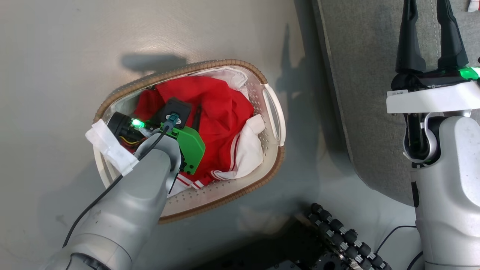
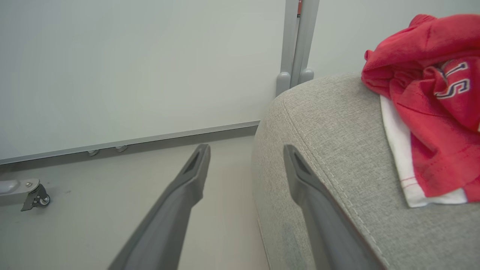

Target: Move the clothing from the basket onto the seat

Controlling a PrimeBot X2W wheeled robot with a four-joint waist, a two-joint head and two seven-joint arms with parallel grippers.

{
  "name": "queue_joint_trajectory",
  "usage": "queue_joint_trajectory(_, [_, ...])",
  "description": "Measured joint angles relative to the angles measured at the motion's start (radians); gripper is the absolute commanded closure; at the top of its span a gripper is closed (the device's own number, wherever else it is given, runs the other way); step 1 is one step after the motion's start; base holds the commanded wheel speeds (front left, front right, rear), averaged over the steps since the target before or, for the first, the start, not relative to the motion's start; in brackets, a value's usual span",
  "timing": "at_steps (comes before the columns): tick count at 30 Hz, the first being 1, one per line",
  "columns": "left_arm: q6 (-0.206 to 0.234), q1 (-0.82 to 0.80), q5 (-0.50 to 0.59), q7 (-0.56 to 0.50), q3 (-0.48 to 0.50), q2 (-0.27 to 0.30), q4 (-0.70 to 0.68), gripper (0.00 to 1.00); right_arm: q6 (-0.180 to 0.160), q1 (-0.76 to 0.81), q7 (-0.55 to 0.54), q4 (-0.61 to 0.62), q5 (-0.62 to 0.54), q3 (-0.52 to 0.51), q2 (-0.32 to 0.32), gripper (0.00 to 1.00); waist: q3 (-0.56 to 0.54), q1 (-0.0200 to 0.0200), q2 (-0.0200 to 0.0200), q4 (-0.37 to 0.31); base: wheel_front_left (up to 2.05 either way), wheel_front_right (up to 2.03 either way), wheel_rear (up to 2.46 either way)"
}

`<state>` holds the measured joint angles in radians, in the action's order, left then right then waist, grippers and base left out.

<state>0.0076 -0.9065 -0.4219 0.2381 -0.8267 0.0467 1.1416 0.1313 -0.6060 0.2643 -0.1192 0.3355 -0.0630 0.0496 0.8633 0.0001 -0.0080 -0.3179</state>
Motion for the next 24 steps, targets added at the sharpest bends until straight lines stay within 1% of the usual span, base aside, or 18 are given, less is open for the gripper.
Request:
queue_joint_trajectory(1, [-0.003, -0.002, -0.002, 0.0, -0.007, 0.0, -0.005, 0.72, 0.0, 0.0, 0.0, 0.0, 0.0, 0.001, 0.0, 0.0, 0.003, 0.0, 0.0, -0.002, 0.0, 0.0, 0.0])
queue_joint_trajectory(2, [-0.005, -0.003, -0.007, 0.0, -0.013, 0.0, -0.01, 1.0, 0.0, 0.0, 0.0, 0.0, 0.001, 0.001, 0.0, 0.0, 0.005, 0.0, 0.0, -0.003, 0.0, 0.0, 0.0])
queue_joint_trajectory(10, [-0.021, 0.02, -0.015, 0.01, -0.092, 0.0, -0.082, 1.0, 0.0, 0.002, 0.0, -0.007, -0.008, -0.015, 0.0, 0.0, -0.006, -0.0001, 0.0, 0.012, 0.0, 0.0, 0.0])
queue_joint_trajectory(18, [-0.025, 0.08, -0.01, 0.022, -0.137, 0.001, -0.16, 1.0, 0.0, 0.03, 0.0, -0.031, -0.051, -0.026, -0.001, 0.0, -0.069, -0.0001, 0.0, 0.049, 0.0, 0.0, 0.0])
queue_joint_trajectory(22, [-0.012, 0.102, 0.028, 0.024, -0.136, 0.018, -0.273, 1.0, 0.0, 0.056, 0.0, -0.046, -0.077, -0.029, -0.001, 0.0, -0.119, -0.0001, 0.0, 0.068, 0.0, 0.0, 0.0])
queue_joint_trajectory(24, [-0.006, 0.13, 0.048, 0.024, -0.13, 0.037, -0.345, 1.0, 0.0, 0.079, 0.0, -0.058, -0.09, -0.033, -0.001, 0.0, -0.153, -0.0001, 0.0, 0.079, 0.0, 0.0, 0.0])
